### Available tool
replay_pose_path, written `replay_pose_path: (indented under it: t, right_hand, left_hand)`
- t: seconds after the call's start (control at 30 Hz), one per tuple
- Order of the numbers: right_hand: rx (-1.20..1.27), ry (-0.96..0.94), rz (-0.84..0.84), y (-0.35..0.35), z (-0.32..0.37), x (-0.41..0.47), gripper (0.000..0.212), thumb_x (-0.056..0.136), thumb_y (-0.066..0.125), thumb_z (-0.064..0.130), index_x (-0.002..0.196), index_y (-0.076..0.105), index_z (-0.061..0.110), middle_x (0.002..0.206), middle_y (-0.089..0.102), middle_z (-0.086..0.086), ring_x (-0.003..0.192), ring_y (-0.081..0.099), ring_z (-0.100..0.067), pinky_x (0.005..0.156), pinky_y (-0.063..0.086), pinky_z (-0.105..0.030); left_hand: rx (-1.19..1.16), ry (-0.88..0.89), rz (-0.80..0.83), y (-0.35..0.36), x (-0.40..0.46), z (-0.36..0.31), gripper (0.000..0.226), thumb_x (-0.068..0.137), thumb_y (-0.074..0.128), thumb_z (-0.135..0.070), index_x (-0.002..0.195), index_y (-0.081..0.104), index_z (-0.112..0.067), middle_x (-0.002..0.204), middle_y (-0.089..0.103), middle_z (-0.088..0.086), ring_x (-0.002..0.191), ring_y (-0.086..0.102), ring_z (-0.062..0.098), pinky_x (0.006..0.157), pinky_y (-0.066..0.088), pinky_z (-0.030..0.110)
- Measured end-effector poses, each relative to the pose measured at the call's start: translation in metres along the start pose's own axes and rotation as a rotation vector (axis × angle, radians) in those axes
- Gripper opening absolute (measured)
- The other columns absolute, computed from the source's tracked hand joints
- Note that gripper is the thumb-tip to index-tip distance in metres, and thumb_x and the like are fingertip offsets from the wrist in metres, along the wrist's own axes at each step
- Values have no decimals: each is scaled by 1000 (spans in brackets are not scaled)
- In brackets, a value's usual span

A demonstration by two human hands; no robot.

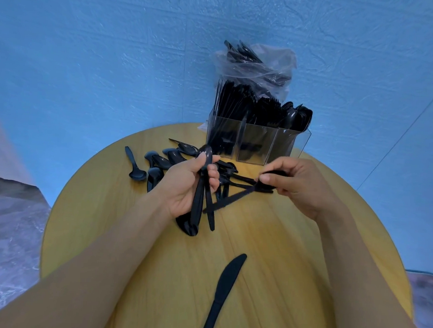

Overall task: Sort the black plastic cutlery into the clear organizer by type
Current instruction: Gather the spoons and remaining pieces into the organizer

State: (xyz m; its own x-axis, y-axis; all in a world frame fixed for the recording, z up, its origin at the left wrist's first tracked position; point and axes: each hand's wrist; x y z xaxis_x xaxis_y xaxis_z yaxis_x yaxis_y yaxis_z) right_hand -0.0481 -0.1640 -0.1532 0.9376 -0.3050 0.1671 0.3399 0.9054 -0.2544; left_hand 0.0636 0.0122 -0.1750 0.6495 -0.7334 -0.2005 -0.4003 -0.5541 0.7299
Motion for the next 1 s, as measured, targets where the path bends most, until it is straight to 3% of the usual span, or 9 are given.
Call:
replay_pose_path:
  t: [0.1,0.2,0.3,0.43,0.53,0.67,0.77,0.83,1.0]
  right_hand:
    - [-85,-118,-19,12,1,3,9,80,69,7,83,72,14,74,66,3,60,54,-5,54,41,-14]
    - [-233,-209,-119,32,0,11,16,79,73,10,87,70,23,86,68,2,77,62,-14,71,51,-25]
    - [-294,-256,-237,48,-5,14,26,74,77,12,91,64,26,83,60,6,66,49,-4,63,42,-15]
    - [-379,-219,-228,58,-7,14,31,80,72,14,109,64,19,91,57,10,62,43,-3,61,39,-10]
    - [-344,-224,-165,60,-8,14,12,82,70,13,91,69,21,77,62,17,61,46,-3,57,40,-16]
    - [-257,-229,-308,48,-10,15,18,77,75,13,76,63,26,69,60,13,59,46,-2,54,39,-16]
    - [-187,-192,-366,44,-16,16,5,84,69,21,80,65,22,69,62,6,60,51,-6,55,42,-18]
    - [-187,-139,-354,46,-22,17,12,93,57,26,86,65,21,75,63,7,65,54,-3,60,43,-19]
    - [-795,4,-115,46,-35,19,21,91,59,21,112,63,18,105,58,5,90,50,-7,78,40,-16]
  left_hand:
    - [105,-100,58,4,-4,4,32,101,36,-24,116,54,-1,68,48,2,60,54,10,65,57,29]
    - [196,-166,114,8,-8,9,31,101,36,-27,105,56,-3,73,51,6,63,60,14,65,59,35]
    - [227,-209,136,10,-10,13,33,101,36,-31,101,55,-4,76,55,8,61,60,13,56,57,26]
    - [237,-256,232,11,-11,12,34,99,33,-38,94,52,-10,74,44,3,42,38,3,36,36,12]
    - [298,-254,280,8,-11,10,34,95,36,-37,95,48,-6,69,47,1,38,34,1,34,32,12]
    - [535,-145,227,4,-10,12,34,96,45,-24,124,47,-5,79,53,1,49,42,4,44,42,16]
    - [698,-60,199,5,-12,12,21,102,37,-19,114,48,-6,72,47,-2,46,34,2,40,33,14]
    - [738,23,131,5,-14,8,18,102,34,-18,105,50,-8,70,44,-2,45,31,2,37,29,13]
    - [702,305,-143,-2,-7,-4,22,102,32,-14,87,47,-10,70,43,0,47,36,4,44,35,17]
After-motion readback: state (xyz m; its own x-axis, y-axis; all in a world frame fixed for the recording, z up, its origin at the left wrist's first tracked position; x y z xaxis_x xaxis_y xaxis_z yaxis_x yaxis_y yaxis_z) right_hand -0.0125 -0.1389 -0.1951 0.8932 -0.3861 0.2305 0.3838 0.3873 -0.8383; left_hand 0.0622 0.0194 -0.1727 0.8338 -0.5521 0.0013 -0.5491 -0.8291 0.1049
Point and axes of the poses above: each hand's wrist, its own x-axis towards the middle knuckle, its own y-axis out of the palm, z = x × y
